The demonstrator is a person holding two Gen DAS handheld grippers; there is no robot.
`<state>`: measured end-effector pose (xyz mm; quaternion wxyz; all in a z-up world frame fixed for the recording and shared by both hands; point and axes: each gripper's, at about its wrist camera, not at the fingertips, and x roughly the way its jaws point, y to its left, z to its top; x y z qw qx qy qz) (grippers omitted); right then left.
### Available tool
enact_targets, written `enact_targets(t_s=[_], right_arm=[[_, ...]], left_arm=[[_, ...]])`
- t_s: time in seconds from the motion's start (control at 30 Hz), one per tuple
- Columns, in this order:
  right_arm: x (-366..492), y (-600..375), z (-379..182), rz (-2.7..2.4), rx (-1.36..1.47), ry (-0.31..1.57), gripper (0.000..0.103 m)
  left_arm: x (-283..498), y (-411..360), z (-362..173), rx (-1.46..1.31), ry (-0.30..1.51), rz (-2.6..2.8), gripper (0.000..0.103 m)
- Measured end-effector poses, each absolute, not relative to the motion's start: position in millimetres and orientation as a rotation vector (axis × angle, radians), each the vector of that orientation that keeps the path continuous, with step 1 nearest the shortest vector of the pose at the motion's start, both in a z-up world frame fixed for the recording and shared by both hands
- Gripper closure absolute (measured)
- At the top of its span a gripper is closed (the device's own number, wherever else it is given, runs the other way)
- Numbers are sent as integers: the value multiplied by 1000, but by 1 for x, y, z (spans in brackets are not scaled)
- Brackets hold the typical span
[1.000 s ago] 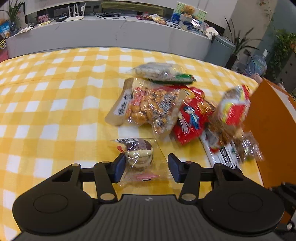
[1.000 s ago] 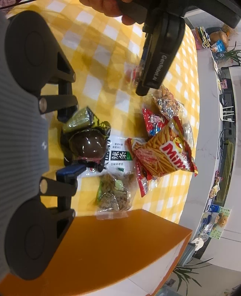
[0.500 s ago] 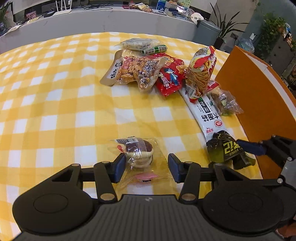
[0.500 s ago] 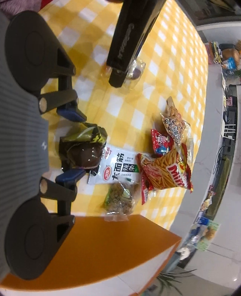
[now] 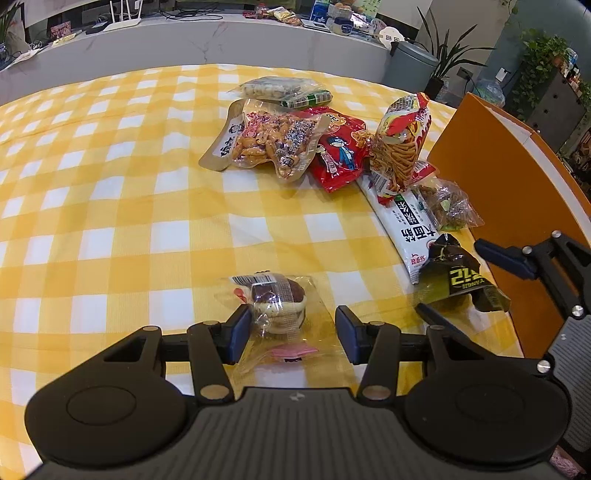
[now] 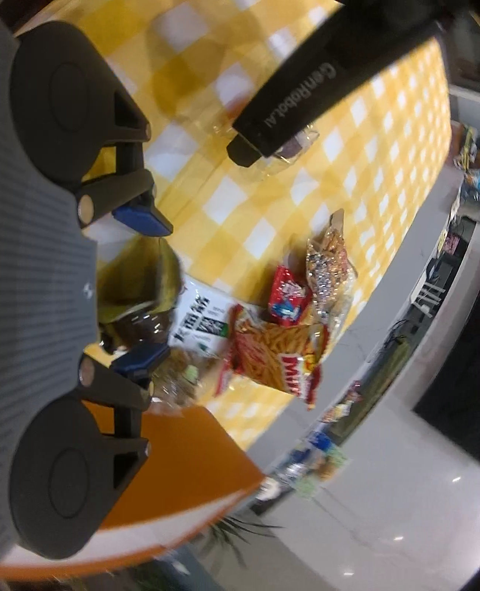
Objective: Organize snacks
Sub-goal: 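Grasp the dark wrapped snack with the right tool while the left tool grasps the clear-wrapped cake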
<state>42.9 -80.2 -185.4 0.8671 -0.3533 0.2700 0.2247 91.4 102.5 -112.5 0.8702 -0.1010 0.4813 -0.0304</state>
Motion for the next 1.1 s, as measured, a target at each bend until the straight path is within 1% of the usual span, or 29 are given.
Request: enact_targets(t_s=[0.2, 0.4, 0.47, 0.6, 0.63, 0.67, 0.7, 0.77, 0.93, 1.1], right_arm=[[36, -92, -177, 497, -788, 554, 40], [49, -92, -192, 459, -810, 606, 40], [53, -91, -192, 460, -782, 612, 45], [57, -88, -193, 455, -758, 616, 49], [58, -88, -193, 458, -741, 623, 54], [60, -88, -193, 455, -724, 628, 54], [61, -88, -193, 445, -715, 630, 55], [62, -87, -194, 397, -732, 616, 70], [67, -93, -186, 414, -631, 656, 71], [55, -94, -168, 448, -607, 625, 71]], left_arm=[[91, 102, -112, -206, 1007, -63, 47], [93, 101, -114, -205, 1019, -56, 45], [94, 99, -115, -196, 1025, -53, 43], [95, 97, -116, -177, 1015, -47, 43], [95, 97, -116, -173, 1013, -46, 43], [95, 97, -116, -170, 1013, -47, 43], [94, 97, -116, -169, 1011, -51, 46], [93, 98, -115, -172, 1004, -61, 48], [88, 95, -111, -144, 987, -50, 50], [81, 89, -93, -131, 973, -60, 50]])
